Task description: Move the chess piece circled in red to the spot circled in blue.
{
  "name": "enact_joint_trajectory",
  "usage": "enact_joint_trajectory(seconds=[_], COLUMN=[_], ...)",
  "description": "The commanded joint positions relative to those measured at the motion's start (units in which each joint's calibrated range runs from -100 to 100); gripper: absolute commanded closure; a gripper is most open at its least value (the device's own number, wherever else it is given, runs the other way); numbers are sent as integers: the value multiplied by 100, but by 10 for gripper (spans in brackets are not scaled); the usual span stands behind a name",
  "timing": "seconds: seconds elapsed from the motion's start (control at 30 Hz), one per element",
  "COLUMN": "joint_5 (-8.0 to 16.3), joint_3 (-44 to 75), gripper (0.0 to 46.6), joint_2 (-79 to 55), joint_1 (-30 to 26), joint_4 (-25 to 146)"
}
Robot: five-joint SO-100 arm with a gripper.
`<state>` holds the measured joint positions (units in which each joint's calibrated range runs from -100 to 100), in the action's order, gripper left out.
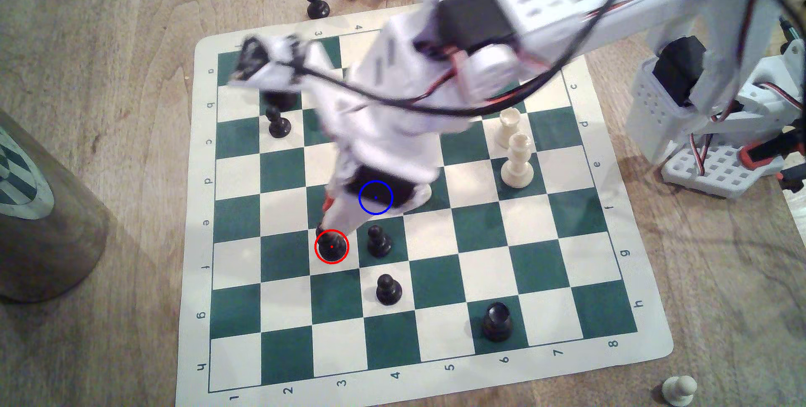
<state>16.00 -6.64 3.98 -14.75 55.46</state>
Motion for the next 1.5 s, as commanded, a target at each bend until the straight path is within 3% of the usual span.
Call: enact_joint_trajectory(seconds=[0.0,0.13,0.7,1.47], joint_5=[54,54,10,98], joint_3=[528,555,601,601], gripper=[339,296,293,311], joint_2=[-203,-449,-1425,-1739], joint_1=[180,259,493,462], joint_4=[-206,-255,-558,-755])
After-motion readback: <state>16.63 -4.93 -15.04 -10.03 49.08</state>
